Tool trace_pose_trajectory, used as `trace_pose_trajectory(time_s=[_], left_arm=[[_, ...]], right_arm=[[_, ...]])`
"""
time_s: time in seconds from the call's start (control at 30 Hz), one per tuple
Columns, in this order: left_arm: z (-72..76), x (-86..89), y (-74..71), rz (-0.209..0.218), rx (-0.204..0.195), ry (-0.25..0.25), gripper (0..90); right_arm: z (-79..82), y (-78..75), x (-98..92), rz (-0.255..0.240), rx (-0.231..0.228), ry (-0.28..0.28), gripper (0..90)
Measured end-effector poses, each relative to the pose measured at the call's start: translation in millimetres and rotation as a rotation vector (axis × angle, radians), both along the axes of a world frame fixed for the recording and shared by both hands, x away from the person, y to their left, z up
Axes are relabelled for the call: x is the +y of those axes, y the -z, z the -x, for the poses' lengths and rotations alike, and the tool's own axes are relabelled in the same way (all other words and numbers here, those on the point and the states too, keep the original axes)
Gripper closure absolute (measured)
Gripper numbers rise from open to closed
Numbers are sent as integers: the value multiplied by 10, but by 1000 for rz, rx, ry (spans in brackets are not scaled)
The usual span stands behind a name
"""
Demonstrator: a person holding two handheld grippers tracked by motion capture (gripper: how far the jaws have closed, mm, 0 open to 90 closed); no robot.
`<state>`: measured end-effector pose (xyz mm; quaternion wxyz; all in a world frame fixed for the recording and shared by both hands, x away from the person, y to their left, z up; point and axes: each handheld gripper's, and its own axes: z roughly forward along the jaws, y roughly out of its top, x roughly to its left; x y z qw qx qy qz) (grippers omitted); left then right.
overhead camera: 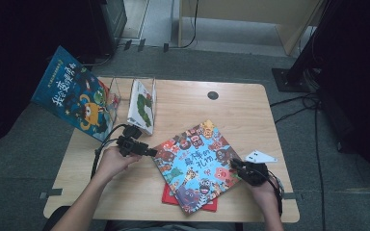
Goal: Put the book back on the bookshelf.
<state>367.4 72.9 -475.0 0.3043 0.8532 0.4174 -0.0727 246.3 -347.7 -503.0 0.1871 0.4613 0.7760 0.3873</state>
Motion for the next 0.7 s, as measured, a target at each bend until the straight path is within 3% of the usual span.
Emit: trace_pose_trajectory(time_s=[0.17, 0.27, 0.7], left_arm=[[1, -58, 41, 11, -1, 8, 412], [8, -81, 50, -9, -17, 19, 408], [-45, -109, 84, 26, -16, 14, 411]], right_arm=[[86, -11, -125, -11, 28, 39, 900], [161, -14, -187, -11, 34, 57, 900], [373, -10, -347, -27, 46, 93, 900]])
